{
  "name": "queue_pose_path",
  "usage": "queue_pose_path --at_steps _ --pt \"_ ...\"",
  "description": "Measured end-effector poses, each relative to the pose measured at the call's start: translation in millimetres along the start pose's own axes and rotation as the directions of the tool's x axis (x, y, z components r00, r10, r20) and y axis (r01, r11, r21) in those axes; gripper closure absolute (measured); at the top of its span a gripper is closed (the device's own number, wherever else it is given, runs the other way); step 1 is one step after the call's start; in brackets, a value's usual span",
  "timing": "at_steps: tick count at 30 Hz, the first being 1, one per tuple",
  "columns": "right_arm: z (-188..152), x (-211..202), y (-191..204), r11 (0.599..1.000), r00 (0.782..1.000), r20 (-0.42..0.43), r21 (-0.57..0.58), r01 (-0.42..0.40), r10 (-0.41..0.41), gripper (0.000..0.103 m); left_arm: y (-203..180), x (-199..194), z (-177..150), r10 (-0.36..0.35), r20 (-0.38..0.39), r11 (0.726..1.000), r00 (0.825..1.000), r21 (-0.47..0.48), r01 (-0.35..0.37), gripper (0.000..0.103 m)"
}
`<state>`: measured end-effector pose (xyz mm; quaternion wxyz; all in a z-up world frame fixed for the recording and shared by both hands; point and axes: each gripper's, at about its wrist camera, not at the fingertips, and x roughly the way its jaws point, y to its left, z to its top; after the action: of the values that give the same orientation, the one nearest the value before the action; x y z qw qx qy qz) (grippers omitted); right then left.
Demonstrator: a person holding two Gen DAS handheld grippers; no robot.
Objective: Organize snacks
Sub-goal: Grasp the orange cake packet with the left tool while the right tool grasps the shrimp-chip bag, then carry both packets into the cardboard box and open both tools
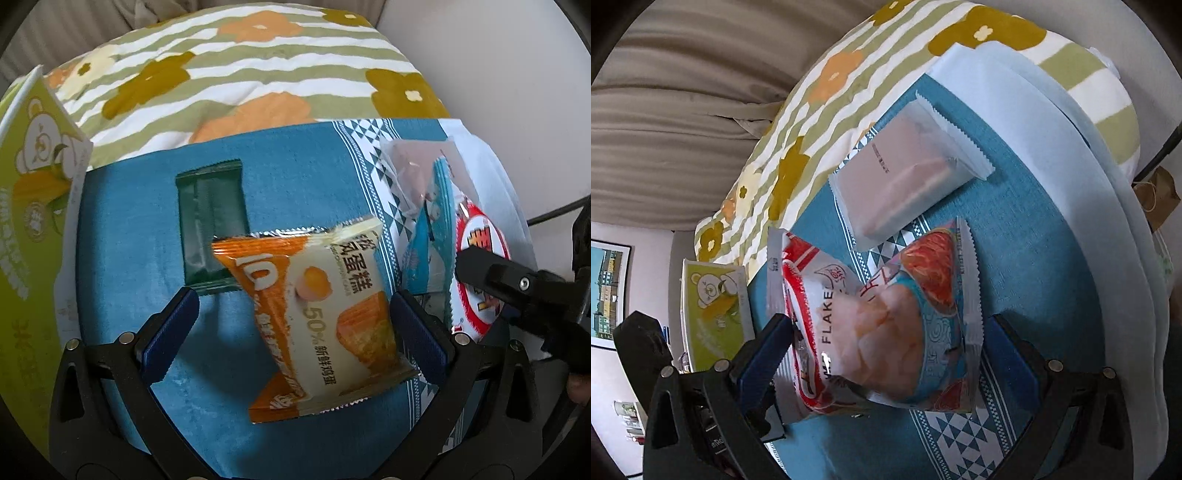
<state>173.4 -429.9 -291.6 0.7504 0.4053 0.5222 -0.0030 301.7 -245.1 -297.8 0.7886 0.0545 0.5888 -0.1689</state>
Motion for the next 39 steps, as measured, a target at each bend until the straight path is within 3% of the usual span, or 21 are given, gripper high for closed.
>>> queue_pose_path --at_steps 4,7,10,24,25,27,31,39 --pt "5 1 0 0.999 1.000 -0.016 -0.041 0.007 -0.008 0.000 -6 4 -5 -0.012 -0.014 1.000 1.000 0.011 0.012 0.008" --pt "7 3 1 0.998 0.999 -0.030 -0.068 0.008 -0.010 0.000 -9 9 -8 -0.061 -0.035 0.998 0.997 0.009 0.062 0.034" --pt "7 8 3 0.995 0.999 -0.050 -0.099 0.006 -0.011 0.000 -13 6 -10 -0.056 -0.028 0.998 0.998 0.029 0.057 0.040" --pt "11 25 18 0.975 0.993 -0.114 -0.223 -0.022 -0.004 0.001 11 -24 -32 -0.041 -0.002 0.998 0.999 -0.040 0.041 0.042" --pt "9 26 21 0.969 0.994 -0.110 -0.247 0.001 -0.029 0.003 12 -26 -33 -0.038 0.000 0.998 0.999 -0.047 0.038 0.042" --pt "4 29 32 0.939 0.991 -0.096 -0.340 0.056 -0.094 0.033 15 -29 -35 -0.032 0.007 0.998 0.999 -0.060 0.032 0.042" --pt "-2 30 30 0.945 0.993 -0.107 -0.328 0.013 -0.051 0.035 21 -39 -40 -0.019 0.025 0.996 0.999 -0.083 0.021 0.042" --pt "-9 4 47 0.915 0.997 -0.050 -0.403 0.029 -0.054 0.036 22 -70 -46 -0.006 0.101 0.993 0.995 -0.115 0.018 0.042"
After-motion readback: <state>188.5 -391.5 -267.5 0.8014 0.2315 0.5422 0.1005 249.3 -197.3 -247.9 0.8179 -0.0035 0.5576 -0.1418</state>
